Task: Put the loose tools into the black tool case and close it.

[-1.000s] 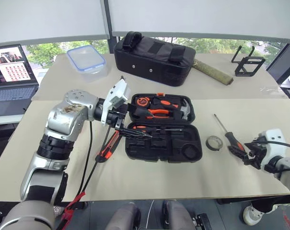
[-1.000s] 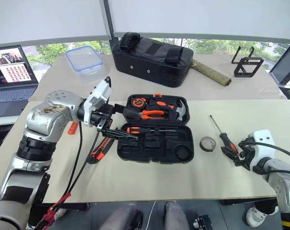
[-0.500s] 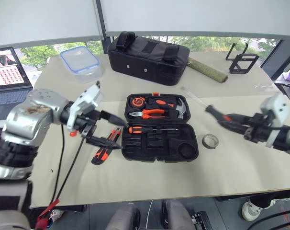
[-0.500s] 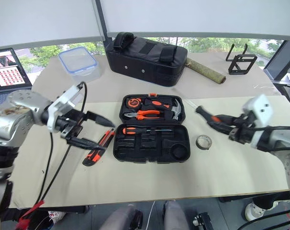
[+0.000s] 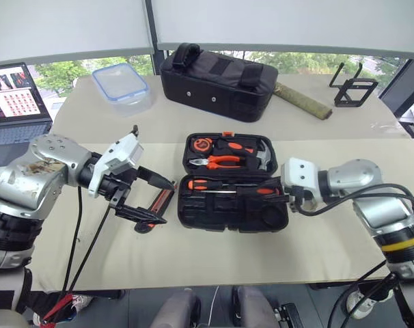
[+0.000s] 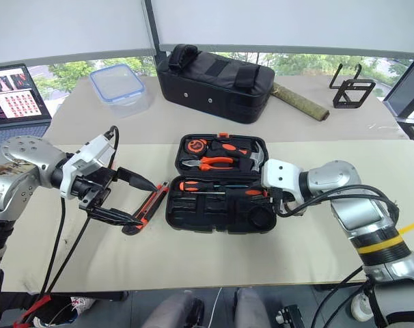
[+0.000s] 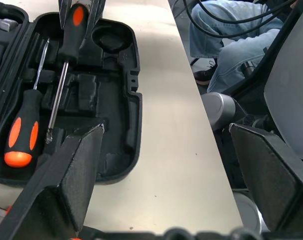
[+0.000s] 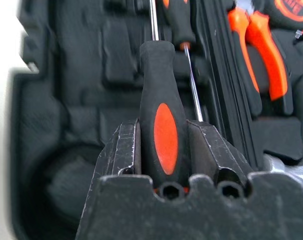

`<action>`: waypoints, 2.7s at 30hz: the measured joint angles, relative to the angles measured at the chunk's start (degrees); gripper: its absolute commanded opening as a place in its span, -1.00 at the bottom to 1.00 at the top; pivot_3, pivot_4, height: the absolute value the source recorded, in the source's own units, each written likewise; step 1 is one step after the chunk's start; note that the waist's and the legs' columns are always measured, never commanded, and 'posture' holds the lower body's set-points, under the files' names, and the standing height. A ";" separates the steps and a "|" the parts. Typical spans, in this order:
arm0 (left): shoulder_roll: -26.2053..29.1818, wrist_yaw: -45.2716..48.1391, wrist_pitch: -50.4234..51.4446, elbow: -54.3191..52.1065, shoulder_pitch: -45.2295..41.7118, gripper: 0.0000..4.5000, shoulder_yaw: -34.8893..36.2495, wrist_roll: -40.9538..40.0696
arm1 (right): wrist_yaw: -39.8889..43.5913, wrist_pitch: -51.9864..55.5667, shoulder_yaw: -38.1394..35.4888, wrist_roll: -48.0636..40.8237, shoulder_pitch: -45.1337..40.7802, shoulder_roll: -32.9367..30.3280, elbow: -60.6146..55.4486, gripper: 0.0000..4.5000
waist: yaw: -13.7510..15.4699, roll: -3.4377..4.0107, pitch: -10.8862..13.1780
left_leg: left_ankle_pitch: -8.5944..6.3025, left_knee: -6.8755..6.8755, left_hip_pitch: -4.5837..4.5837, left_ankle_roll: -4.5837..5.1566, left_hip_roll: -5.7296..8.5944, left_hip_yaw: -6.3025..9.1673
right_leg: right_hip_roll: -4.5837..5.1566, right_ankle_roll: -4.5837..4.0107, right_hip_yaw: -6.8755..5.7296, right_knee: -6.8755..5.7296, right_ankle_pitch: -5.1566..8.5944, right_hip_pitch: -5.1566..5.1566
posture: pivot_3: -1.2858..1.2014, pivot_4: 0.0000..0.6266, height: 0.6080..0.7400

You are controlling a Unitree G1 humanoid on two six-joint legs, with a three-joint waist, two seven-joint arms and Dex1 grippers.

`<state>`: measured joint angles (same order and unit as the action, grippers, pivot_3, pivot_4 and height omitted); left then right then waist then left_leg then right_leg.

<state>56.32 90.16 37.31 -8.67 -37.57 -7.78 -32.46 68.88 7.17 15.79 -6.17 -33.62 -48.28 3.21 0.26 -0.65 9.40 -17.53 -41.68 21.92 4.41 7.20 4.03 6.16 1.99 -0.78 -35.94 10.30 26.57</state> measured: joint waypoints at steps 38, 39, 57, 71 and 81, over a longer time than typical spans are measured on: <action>-3.52 -3.78 -2.20 2.82 -1.63 0.91 -0.05 3.65 | -2.74 7.47 3.80 4.95 -4.17 10.04 2.31 -0.97 | -0.86 -0.10 -0.07 | 0.01 0.04 -0.55 -0.04 -0.01 0.00 | -0.07 -0.01 0.03 -0.08 0.00 -0.44 | 0.03 -0.52 0.62; -3.51 -4.17 -2.23 2.76 -1.14 0.91 0.01 3.90 | -2.86 7.55 3.43 4.88 -3.91 10.03 1.79 -0.97 | -0.84 -0.10 -0.07 | 0.01 0.04 -0.56 -0.03 0.00 0.00 | -0.07 -0.01 0.04 -0.08 0.00 -0.45 | 0.03 -0.52 0.62; -0.93 -13.07 0.71 -1.08 10.58 0.91 9.47 1.57 | -4.34 20.97 -7.19 -5.87 -4.15 9.69 -5.16 -0.97 | -0.84 -0.04 -0.02 | 0.02 0.12 -0.12 -0.04 -0.01 0.01 | -0.02 -0.03 0.03 -0.07 0.00 0.00 | 0.03 -0.52 0.62; -2.51 -11.90 -0.09 0.19 3.93 0.91 4.23 2.90 | -6.19 14.02 5.92 5.27 -4.77 12.40 -0.17 -0.97 | -0.96 -0.16 -0.10 | 0.01 0.16 -0.63 -0.06 0.00 0.01 | -0.08 -0.02 0.04 -0.05 0.01 -0.43 | 0.03 -0.52 0.62; -3.18 -11.61 -1.30 0.68 3.53 0.91 4.19 3.08 | -7.16 15.62 5.29 5.52 -4.54 12.34 0.17 -0.97 | -0.36 -0.31 -0.20 | -0.06 0.16 -0.83 -0.16 0.03 0.02 | -0.07 -0.02 0.05 -0.04 0.01 -0.46 | 0.03 -0.52 0.62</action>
<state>53.14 78.55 36.01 -7.99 -34.04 -3.59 -29.38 61.72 22.79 21.07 -0.65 -38.16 -35.94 3.38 -0.09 -0.96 9.21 -17.59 -41.52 21.10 4.25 7.23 4.05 6.09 1.97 -0.73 -35.98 10.30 26.11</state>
